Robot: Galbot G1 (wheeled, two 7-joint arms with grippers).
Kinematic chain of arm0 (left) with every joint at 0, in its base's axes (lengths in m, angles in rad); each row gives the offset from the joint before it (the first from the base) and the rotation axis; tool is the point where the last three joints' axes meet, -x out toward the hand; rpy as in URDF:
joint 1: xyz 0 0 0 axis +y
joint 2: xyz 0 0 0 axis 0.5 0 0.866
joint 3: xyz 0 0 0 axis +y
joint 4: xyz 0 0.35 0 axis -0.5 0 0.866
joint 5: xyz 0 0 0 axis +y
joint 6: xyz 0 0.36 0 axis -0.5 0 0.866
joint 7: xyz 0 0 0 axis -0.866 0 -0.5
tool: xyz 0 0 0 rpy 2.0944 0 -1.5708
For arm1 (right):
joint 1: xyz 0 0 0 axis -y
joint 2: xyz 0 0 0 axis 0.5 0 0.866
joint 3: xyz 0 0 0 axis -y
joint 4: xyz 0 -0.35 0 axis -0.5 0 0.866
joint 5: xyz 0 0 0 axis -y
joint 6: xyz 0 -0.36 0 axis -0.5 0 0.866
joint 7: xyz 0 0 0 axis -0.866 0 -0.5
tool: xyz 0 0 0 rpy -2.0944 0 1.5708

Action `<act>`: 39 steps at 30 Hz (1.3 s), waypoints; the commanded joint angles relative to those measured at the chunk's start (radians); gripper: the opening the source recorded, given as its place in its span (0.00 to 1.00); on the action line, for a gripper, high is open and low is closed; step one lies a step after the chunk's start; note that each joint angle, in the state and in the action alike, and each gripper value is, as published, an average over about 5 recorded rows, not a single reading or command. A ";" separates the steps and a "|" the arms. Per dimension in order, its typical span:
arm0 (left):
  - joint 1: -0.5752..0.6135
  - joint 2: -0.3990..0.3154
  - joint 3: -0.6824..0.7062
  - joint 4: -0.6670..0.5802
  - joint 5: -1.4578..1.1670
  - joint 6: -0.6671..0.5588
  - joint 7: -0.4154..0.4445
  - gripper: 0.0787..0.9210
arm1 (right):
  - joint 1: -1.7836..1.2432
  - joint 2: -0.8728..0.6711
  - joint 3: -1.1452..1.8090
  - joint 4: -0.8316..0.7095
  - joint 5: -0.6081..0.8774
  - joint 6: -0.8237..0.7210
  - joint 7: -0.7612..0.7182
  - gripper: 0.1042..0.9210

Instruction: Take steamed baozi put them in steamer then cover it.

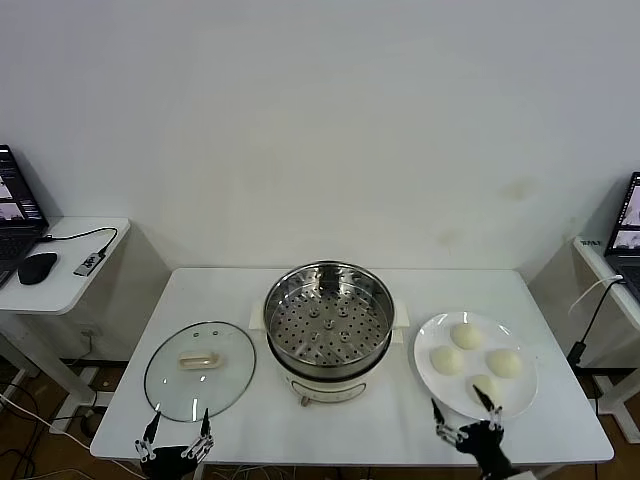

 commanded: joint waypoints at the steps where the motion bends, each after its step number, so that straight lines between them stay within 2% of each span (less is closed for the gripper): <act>1: -0.022 0.024 -0.006 0.008 0.046 0.062 -0.004 0.88 | 0.120 -0.123 0.063 -0.005 -0.213 -0.043 -0.058 0.88; 8: -0.040 0.031 -0.017 0.011 0.075 0.062 0.005 0.88 | 0.325 -0.366 0.017 -0.082 -0.271 -0.174 -0.293 0.88; 14: -0.048 0.047 -0.029 0.013 0.076 0.063 0.012 0.88 | 0.564 -0.601 -0.152 -0.202 -0.200 -0.237 -0.511 0.88; 18: -0.056 0.051 -0.033 0.015 0.076 0.063 0.015 0.88 | 0.798 -0.680 -0.379 -0.304 -0.132 -0.265 -0.652 0.88; 23: -0.064 0.055 -0.038 0.022 0.076 0.061 0.017 0.88 | 1.134 -0.694 -0.745 -0.460 -0.095 -0.258 -0.798 0.88; 28: -0.063 0.055 -0.045 0.033 0.089 0.040 0.025 0.88 | 1.379 -0.646 -1.022 -0.606 -0.124 -0.211 -0.904 0.88; 39: -0.054 0.059 -0.067 0.032 0.093 0.040 0.029 0.88 | 1.498 -0.544 -1.200 -0.745 -0.162 -0.163 -0.932 0.88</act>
